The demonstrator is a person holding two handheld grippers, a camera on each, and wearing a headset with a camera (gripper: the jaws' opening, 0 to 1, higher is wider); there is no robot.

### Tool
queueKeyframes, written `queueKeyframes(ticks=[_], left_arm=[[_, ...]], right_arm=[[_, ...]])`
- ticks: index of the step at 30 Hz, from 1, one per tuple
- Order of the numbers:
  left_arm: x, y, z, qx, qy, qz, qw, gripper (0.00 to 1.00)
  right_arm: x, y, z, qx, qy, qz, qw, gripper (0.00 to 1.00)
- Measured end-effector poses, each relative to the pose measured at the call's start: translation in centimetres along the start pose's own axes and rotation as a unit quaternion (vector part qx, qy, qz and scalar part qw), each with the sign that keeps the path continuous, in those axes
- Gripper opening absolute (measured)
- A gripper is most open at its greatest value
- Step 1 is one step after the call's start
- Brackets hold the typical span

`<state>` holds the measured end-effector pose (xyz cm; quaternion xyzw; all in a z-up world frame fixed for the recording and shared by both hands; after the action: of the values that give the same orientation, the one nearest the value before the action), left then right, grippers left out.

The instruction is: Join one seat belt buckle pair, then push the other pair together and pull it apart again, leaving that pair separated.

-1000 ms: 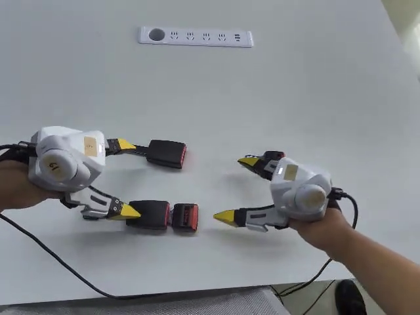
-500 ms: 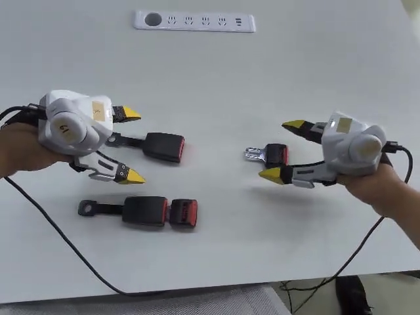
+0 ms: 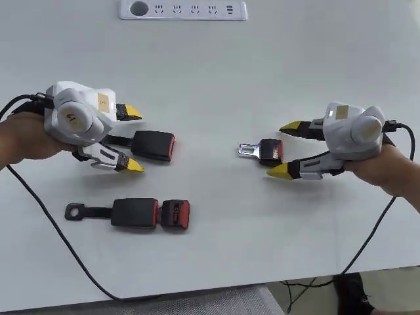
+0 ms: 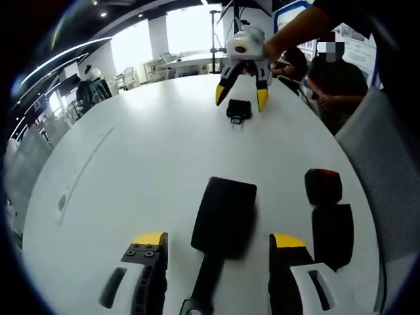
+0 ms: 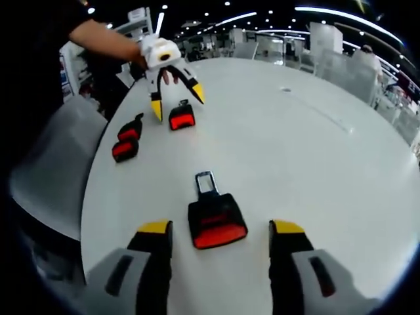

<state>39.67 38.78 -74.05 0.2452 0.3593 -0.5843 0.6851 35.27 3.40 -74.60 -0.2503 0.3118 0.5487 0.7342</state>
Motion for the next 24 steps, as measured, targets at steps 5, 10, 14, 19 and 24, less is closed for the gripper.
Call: queueKeyframes(ticks=[5,10,14,19,24], left_arm=[[0.65,-0.09,0.26,0.018,0.009,-0.008,0.9998,0.55],[0.79,-0.15,0.36,0.014,0.008,-0.022,0.9996,0.46],[0.94,-0.15,0.49,0.005,0.007,-0.022,0.9997,0.39],[1.07,-0.11,0.47,-0.004,0.008,-0.018,0.9998,0.37],[1.1,-0.14,0.44,-0.005,0.008,-0.016,0.9998,0.36]], right_arm=[[0.33,0.17,0.06,-0.017,0.004,0.011,0.9998,0.51],[0.42,0.26,0.17,-0.03,0.007,0.015,0.9994,0.46],[0.68,0.36,0.36,-0.057,0.009,0.016,0.9982,0.4],[0.55,0.4,0.25,-0.061,0.007,0.016,0.998,0.36],[0.32,0.35,-0.1,-0.063,-0.002,0.017,0.9979,0.35]])
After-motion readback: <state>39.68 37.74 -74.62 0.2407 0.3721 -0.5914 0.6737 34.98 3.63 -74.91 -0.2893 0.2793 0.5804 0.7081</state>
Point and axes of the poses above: the centre of the closed fingertips' face, and the gripper's own axes: x roughly forward along the fingers, y roughly to its left, z roughly out of its top, the point moved 10 cm from there along -x, roughly backward along the fingers, and after that the axes turned 10 degrees about -x, right-handed, at the moved point
